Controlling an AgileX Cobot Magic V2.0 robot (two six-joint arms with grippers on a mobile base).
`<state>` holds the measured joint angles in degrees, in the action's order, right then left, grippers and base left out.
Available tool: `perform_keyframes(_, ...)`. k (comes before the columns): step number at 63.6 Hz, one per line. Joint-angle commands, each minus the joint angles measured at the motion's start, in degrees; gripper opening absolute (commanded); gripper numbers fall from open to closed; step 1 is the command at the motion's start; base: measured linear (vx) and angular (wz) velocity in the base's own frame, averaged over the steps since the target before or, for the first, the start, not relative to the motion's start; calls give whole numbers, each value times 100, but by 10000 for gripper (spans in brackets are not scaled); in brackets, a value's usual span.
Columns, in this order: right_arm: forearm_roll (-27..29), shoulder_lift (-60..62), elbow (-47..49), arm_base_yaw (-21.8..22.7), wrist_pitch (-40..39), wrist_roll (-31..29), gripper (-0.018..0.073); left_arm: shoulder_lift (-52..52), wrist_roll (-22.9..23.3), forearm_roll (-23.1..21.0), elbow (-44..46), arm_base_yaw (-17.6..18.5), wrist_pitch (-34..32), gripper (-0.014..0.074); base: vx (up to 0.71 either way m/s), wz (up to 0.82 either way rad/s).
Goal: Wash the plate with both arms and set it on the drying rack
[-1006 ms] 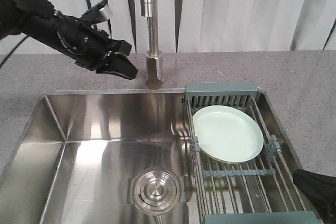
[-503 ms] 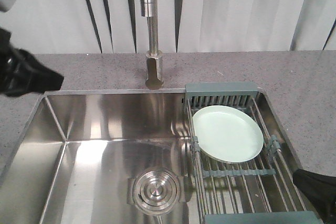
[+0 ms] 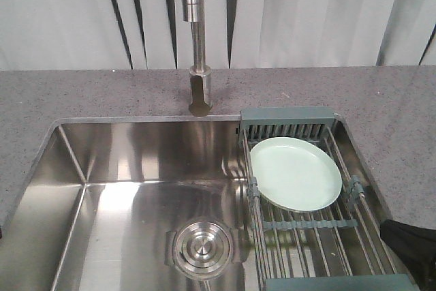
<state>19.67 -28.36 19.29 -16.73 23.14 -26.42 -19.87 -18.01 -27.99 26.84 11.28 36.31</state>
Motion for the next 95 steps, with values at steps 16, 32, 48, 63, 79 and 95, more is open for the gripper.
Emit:
perform_keyframes(16,31,-8,165,30,-376,-62,-4,410,146,-142,-187,-7,-1107,-6,0,0)
perform_keyframes(32,31,-8,165,30,-376,-62,-4,410,146,-141,-187,-7,-1101,-6,0,0)
perform_keyframes(48,31,-8,165,30,-376,-62,-4,410,146,-141,-187,-7,-1101,-6,0,0)
perform_keyframes(63,31,-8,165,30,-376,-62,-4,410,146,-141,-193,-7,-1119,-6,0,0)
perform_keyframes(79,31,-8,165,30,-376,-62,-4,410,1006,1067,-356,-7,-1291,-6,0,0)
perform_keyframes(95,31,-8,165,30,-376,-62,-4,427,2897,2531,-1785,-7,-2910,-6,0,0)
